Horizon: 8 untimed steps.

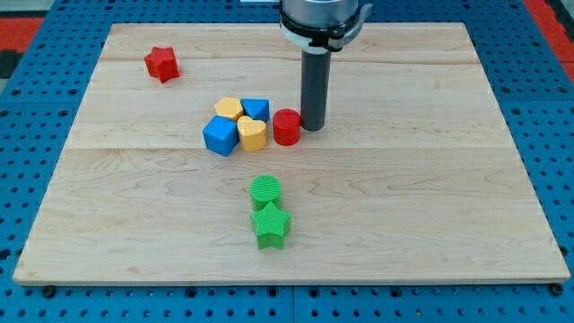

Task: Move the red star to the bottom of the blue cube

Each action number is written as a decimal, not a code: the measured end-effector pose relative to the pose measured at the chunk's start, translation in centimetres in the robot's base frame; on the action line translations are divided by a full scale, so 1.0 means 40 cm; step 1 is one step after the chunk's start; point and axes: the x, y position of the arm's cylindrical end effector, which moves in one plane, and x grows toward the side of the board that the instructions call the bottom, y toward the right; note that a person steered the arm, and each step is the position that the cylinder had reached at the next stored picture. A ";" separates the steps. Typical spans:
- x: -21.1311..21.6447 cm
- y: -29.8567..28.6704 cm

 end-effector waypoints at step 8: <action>-0.340 -0.601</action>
